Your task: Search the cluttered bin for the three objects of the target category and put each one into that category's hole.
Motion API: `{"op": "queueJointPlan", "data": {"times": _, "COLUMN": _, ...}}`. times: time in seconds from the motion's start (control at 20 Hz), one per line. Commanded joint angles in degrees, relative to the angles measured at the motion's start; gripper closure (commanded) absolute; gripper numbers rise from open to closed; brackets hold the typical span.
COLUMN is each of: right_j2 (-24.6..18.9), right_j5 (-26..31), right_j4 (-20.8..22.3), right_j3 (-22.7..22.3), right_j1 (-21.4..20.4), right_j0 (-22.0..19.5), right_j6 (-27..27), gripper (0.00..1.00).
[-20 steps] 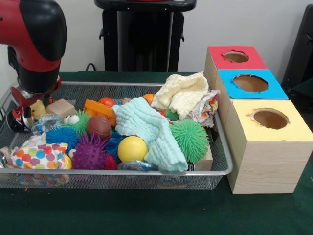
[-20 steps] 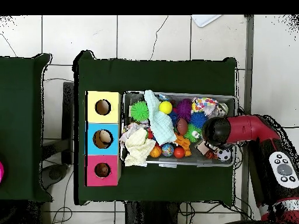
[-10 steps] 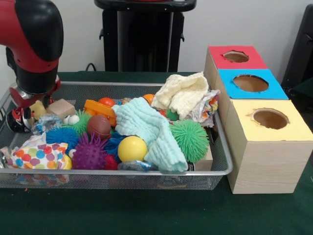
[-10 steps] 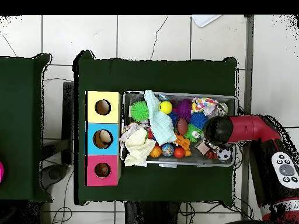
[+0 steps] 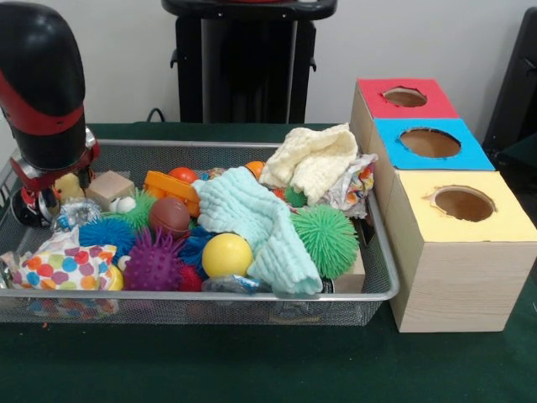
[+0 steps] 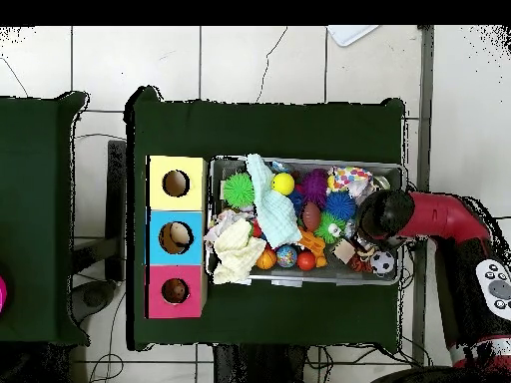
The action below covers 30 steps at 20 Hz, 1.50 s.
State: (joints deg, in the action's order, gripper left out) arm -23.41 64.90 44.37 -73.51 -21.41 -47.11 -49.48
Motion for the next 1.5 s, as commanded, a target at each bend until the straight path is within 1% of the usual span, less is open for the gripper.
{"op": "queueJointPlan", "data": {"times": 0.05, "right_j2": 0.6, "right_j5": 8.2, "right_j4": -2.2, "right_j3": 3.3, "right_j1": 7.4, "right_j0": 0.5, "right_j6": 5.6, "gripper": 0.00}}
{"op": "queueJointPlan", "data": {"times": 0.25, "right_j2": 0.5, "right_j5": 8.6, "right_j4": -1.9, "right_j3": 4.2, "right_j1": 7.9, "right_j0": 1.0, "right_j6": 5.3, "gripper": 0.00}}
{"op": "queueJointPlan", "data": {"times": 0.45, "right_j2": 0.7, "right_j5": 9.3, "right_j4": -1.3, "right_j3": 4.2, "right_j1": 7.4, "right_j0": 1.6, "right_j6": 4.9, "gripper": 0.00}}
{"op": "queueJointPlan", "data": {"times": 0.55, "right_j2": 1.1, "right_j5": 8.6, "right_j4": 0.8, "right_j3": 4.5, "right_j1": 7.4, "right_j0": 2.3, "right_j6": 6.4, "gripper": 0.00}}
{"op": "queueJointPlan", "data": {"times": 0.65, "right_j2": 1.6, "right_j5": 8.2, "right_j4": 3.2, "right_j3": 4.8, "right_j1": 7.7, "right_j0": 3.1, "right_j6": 9.1, "gripper": 0.00}}
{"op": "queueJointPlan", "data": {"times": 0.7, "right_j2": 2.0, "right_j5": 7.5, "right_j4": 4.2, "right_j3": 4.4, "right_j1": 7.4, "right_j0": 3.3, "right_j6": 9.6, "gripper": 0.00}}
{"op": "queueJointPlan", "data": {"times": 0.95, "right_j2": 3.0, "right_j5": 5.2, "right_j4": 5.8, "right_j3": 4.1, "right_j1": 7.2, "right_j0": 4.1, "right_j6": 8.6, "gripper": 0.00}}
{"op": "queueJointPlan", "data": {"times": 1.1, "right_j2": 3.4, "right_j5": 4.0, "right_j4": 7.5, "right_j3": 4.7, "right_j1": 7.5, "right_j0": 4.2, "right_j6": 10.2, "gripper": 0.00}}
{"op": "queueJointPlan", "data": {"times": 1.2, "right_j2": 3.8, "right_j5": 4.0, "right_j4": 7.5, "right_j3": 5.1, "right_j1": 7.8, "right_j0": 4.4, "right_j6": 9.0, "gripper": 0.00}}
{"op": "queueJointPlan", "data": {"times": 1.35, "right_j2": 3.6, "right_j5": 4.6, "right_j4": 6.8, "right_j3": 5.6, "right_j1": 8.9, "right_j0": 4.3, "right_j6": 9.5, "gripper": 0.00}}
{"op": "queueJointPlan", "data": {"times": 1.5, "right_j2": 3.6, "right_j5": 7.4, "right_j4": 4.4, "right_j3": 5.9, "right_j1": 10.3, "right_j0": 3.7, "right_j6": 9.0, "gripper": 0.00}}
